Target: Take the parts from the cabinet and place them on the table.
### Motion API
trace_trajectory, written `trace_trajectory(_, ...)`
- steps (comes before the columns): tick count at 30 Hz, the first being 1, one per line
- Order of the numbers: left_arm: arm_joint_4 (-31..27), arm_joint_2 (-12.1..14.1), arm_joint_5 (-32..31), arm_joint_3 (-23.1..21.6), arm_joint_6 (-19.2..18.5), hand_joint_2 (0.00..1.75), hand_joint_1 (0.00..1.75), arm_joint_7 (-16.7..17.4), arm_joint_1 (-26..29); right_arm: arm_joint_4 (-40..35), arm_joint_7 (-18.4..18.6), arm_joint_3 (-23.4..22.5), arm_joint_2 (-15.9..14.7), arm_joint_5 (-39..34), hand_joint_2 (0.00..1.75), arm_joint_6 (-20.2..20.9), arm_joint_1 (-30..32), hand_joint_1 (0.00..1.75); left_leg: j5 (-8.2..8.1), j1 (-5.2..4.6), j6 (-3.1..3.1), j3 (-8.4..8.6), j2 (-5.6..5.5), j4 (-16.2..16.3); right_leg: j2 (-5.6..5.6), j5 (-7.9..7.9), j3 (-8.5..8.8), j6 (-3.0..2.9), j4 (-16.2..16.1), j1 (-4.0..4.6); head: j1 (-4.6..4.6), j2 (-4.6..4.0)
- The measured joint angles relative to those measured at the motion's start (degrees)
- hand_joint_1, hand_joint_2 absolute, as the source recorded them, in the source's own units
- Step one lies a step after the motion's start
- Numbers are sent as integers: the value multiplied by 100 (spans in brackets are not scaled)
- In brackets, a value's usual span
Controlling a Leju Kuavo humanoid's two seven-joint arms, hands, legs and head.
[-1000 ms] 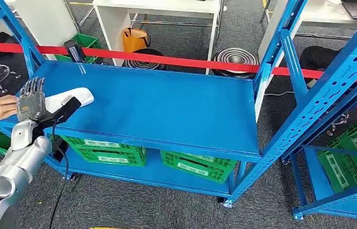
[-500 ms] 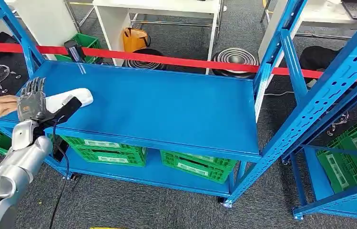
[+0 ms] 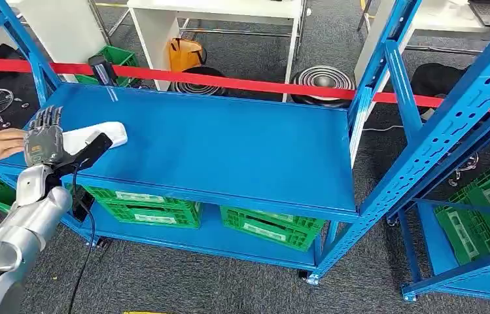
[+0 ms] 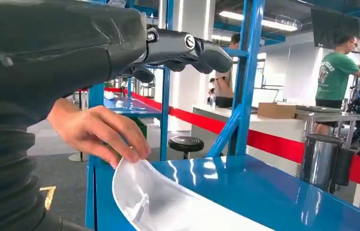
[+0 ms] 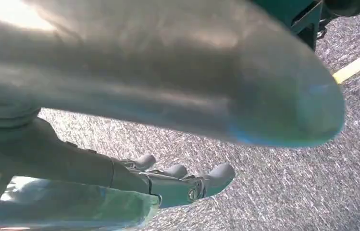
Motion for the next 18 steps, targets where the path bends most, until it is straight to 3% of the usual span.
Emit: trace_trajectory(18, 0, 2, -17, 42, -2, 175, 0, 41, -1, 0, 4, -4, 28, 0, 0, 2, 3, 0, 0, 0, 0, 0, 0, 0, 0, 0, 0, 0, 0, 0, 2, 0)
